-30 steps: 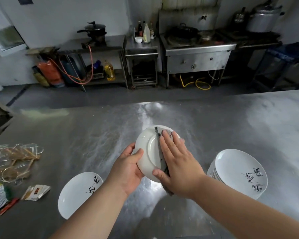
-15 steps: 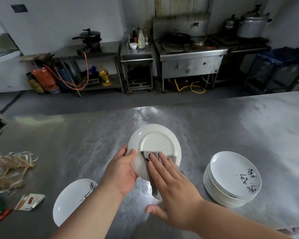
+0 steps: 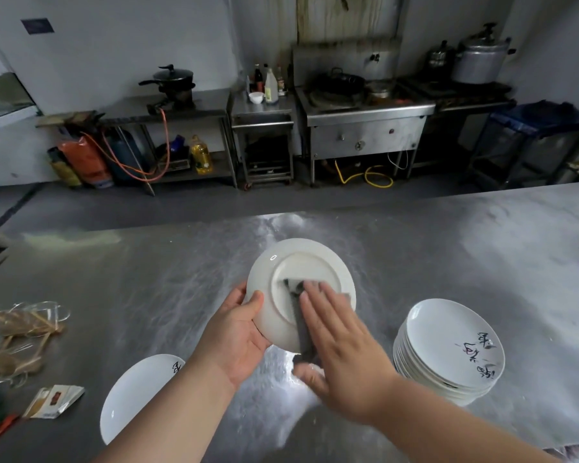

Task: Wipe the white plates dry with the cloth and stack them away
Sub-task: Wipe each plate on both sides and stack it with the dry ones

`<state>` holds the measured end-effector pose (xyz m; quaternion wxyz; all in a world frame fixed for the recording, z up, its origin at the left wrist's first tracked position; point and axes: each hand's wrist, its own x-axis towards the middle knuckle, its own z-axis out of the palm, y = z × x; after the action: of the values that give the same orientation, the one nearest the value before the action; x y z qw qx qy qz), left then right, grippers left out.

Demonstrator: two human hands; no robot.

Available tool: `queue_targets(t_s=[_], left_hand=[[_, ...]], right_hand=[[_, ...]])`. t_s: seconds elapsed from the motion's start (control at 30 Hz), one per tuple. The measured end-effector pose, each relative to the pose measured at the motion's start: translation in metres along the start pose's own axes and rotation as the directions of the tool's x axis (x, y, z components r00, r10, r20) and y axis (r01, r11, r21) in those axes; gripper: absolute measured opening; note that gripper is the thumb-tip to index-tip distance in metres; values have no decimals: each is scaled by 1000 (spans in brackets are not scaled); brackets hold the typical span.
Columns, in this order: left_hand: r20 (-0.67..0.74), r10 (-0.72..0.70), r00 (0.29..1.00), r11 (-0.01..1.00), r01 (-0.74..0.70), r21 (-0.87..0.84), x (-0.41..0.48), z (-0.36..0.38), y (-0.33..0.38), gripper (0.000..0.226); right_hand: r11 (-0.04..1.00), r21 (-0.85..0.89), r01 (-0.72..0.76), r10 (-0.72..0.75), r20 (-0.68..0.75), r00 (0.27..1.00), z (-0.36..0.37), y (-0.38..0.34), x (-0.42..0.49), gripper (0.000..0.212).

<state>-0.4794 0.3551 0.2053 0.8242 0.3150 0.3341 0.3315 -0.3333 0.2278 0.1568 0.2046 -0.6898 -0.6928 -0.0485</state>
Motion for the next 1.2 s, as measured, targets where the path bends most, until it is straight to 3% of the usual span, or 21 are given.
queue_targets(t_s=[0.1,0.23,0.27,0.3,0.4,0.47,0.63,0.7,0.83,0.9,1.0,1.03,1.07,1.2], left_hand=[[84,-28,996,986,14,163,-8,4,0,30],[131,-13,991,981,-13,193,-15,10,0,34],[129,-8,992,982,-16,190,-16,10,0,33],[124,-6,992,981,-18,194,-17,10,0,32],[117,-2,993,975,-24,221,-18,8,-1,30],[114,-6,994,974,-20,226,-19,7,-2,30],[141,-15,990,985,-10,174,-22,8,-1,32],[155,-4,988,992,-15,125,-22,8,0,35],[105,27,994,999,-32,44,-16,6,-3,42],[106,14,994,999,-19,46,-15,5,-3,43],[136,1,991,997,-12,80,-15,6,1,43],[150,7,989,997,-19,79,-14,8,4,41],[163,21,986,997,-32,65,-15,11,7,39],[122,58,991,998,-58,-1,-11,20,13,31]], right_hand=[[994,71,-89,91,-25,996,-23,10,35,96],[971,-41,234,-237,-70,969,-40,6,63,92],[966,-51,255,-258,-75,963,-39,11,64,90],[974,-39,225,-227,-93,969,-37,17,65,88],[996,85,-34,47,-167,985,-33,32,61,88],[991,91,-97,110,-155,982,-32,27,56,90],[978,-66,196,-204,-145,968,-40,7,47,87],[995,-46,92,-98,-163,982,-40,13,49,85],[942,111,-317,331,-143,933,-31,13,45,90],[957,72,-280,287,-129,949,-32,9,39,93],[1000,-23,18,-21,-151,988,-46,20,39,90],[998,-19,57,-59,-165,985,-50,26,42,88],[999,17,36,-32,-189,981,-53,31,46,87],[915,293,-276,344,-213,914,-47,23,41,87]])
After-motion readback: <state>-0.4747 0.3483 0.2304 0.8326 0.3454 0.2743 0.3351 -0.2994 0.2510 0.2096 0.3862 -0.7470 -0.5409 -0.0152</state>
